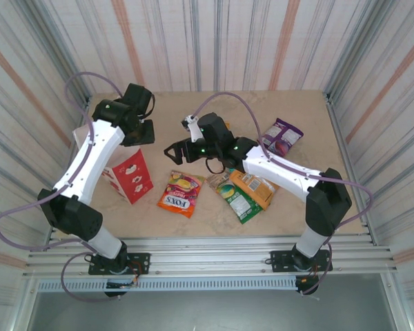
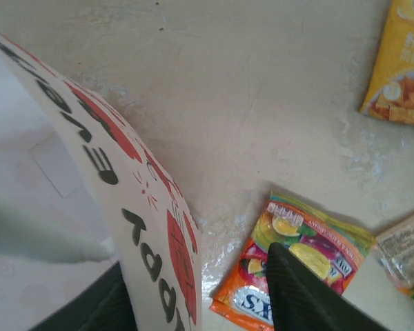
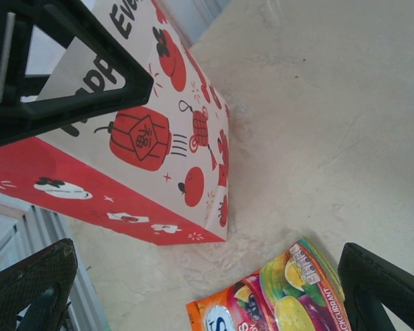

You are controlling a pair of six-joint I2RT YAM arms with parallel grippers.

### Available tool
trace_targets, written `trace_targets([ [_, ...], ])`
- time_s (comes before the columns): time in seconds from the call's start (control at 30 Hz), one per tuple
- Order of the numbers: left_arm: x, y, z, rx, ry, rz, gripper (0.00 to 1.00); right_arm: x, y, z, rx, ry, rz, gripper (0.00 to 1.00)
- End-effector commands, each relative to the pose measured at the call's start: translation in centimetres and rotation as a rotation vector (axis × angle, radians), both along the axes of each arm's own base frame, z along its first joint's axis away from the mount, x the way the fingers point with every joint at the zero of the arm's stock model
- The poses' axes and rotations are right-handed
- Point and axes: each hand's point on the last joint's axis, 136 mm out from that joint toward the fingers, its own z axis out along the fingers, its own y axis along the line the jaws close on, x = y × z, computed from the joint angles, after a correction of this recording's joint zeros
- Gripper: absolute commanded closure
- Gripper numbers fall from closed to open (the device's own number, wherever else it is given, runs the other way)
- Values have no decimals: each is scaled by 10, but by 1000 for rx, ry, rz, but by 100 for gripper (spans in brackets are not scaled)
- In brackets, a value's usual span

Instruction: Place the snacks into the paper bag

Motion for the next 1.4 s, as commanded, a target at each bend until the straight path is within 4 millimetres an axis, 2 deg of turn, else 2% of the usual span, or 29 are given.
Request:
trace_targets([
  [0.0,6,11,-1,58,-23,36,67,-4,-9,6,-2,-5,-22,1],
  [0.1,7,11,1,62,-27,24,91,-4,-14,4,-12,-8,-37,1],
  [0.17,7,9,6,62,-36,-1,100,-5,-18,3,-19,-11,-48,1],
  [0.4,2,-20,20,110,-34,-299,100,-2,-33,4,-33,-35,-97,1],
  [0.63,-8,-18,23,189,-29,-505,100,-2,-46,4,-48,-49,-129,1],
  [0.87,-12,-26,14,161,-26,-603,100,-4,-55,1,-60,-48,-149,1],
  [1.07,-20,-45,14,81,-52,-681,100,-5,-59,1,-65,-52,-163,1],
  [1.37,-31,-41,28,82,-113,-701,100,-5,-59,7,-44,-58,-172,1],
])
